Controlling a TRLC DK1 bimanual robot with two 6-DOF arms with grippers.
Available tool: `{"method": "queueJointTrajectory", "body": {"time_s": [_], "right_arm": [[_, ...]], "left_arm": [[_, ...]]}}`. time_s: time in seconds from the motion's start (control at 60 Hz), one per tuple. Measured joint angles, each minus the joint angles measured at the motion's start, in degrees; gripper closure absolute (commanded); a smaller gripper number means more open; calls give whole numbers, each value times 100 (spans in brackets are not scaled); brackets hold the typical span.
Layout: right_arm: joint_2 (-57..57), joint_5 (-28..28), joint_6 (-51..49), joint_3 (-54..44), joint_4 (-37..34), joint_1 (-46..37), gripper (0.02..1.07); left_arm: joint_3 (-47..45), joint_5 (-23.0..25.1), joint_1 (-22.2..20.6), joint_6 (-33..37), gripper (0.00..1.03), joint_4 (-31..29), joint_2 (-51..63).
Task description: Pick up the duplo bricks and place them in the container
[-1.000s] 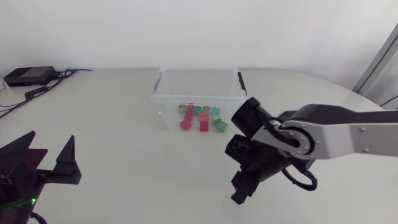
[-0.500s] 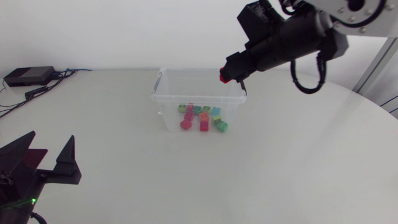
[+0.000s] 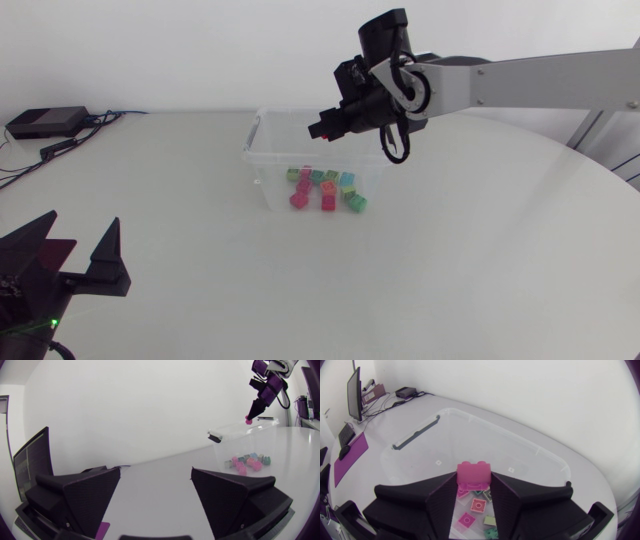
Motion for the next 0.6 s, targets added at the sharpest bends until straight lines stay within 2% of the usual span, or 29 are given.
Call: {"method": "queueJointTrajectory", "body": {"time_s": [0.033,0.05,0.15,0.3,0.6], "right_arm": [[116,13,0,133,-48,-24,15],[168,24,0,219,-92,-35,5],[280,42,11,516,-240,-98,6],[-111,164,17,422,-258,-216,6],[-2234,848,-205,-1088,68,-916,6]], "left_arm": [[0,0,0,0,5,-2,0],[0,0,0,0,5,0,0],[0,0,0,0,5,0,0],[0,0,0,0,5,-2,0],[0,0,2,0,5,-2,0]]}}
